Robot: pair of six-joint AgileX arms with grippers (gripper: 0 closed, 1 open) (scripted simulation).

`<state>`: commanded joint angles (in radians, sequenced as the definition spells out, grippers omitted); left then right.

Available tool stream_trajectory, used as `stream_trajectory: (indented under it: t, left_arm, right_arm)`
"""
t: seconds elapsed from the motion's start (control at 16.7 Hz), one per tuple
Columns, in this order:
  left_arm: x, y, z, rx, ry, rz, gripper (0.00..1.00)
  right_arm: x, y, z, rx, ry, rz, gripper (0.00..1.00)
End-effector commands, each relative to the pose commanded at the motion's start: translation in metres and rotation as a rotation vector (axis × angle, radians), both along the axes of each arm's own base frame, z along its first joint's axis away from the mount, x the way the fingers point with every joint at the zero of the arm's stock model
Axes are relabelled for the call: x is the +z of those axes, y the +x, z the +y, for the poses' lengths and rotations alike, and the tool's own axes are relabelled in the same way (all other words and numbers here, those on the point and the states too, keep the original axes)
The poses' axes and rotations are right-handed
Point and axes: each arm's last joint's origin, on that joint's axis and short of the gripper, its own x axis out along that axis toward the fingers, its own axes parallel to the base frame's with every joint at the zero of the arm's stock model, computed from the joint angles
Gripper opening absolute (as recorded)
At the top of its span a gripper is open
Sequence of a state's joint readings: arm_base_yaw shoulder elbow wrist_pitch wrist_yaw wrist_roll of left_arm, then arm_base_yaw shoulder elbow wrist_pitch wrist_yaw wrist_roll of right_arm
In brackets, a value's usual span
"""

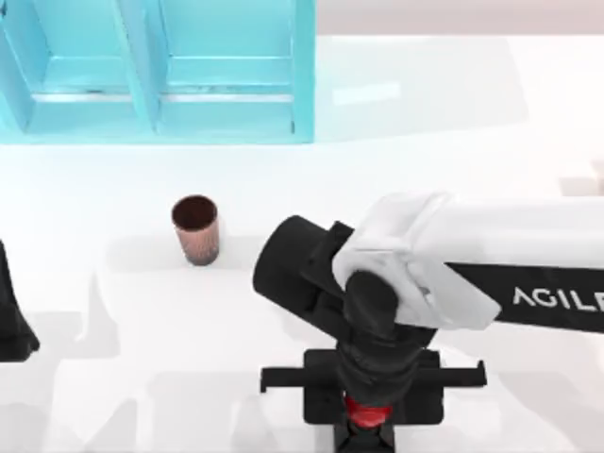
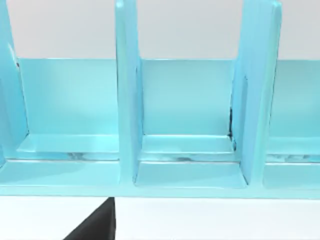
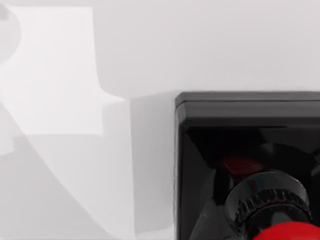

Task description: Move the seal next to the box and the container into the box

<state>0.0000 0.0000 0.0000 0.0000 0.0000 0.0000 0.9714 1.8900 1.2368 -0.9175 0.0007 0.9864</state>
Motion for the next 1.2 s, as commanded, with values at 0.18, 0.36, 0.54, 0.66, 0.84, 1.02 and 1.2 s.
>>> stream_trajectory:
  t: [0.18, 0.36, 0.54, 0.66, 0.84, 1.02, 1.2]
  left_arm:
    - [0.0, 0.0, 0.0, 0.0, 0.0, 0.0, 1.0]
    - [0.0, 0.0, 0.0, 0.0, 0.0, 0.0, 1.0]
    - [0.0, 0.0, 0.0, 0.0, 0.0, 0.0, 1.0]
    - [0.0, 0.0, 0.0, 0.0, 0.0, 0.0, 1.0]
    - [0.0, 0.0, 0.0, 0.0, 0.0, 0.0, 1.0]
    - [0.0, 0.0, 0.0, 0.0, 0.0, 0.0, 1.0]
    - [0.0, 0.0, 0.0, 0.0, 0.0, 0.0, 1.0]
  right_arm:
    - [0.0, 0.0, 0.0, 0.0, 0.0, 0.0, 0.0]
    - [0.0, 0.0, 0.0, 0.0, 0.0, 0.0, 0.0]
    - [0.0, 0.0, 0.0, 0.0, 0.0, 0.0, 0.0]
    - [0.002, 0.001, -0.001, -0.002, 0.001, -0.001, 0.0]
    - [0.022, 0.005, -0.019, -0.002, 0.0, 0.0, 0.0]
    - [0.061, 0.007, -0.055, -0.005, 0.003, -0.003, 0.0]
    - [0.092, 0.001, -0.09, -0.004, 0.001, -0.002, 0.0]
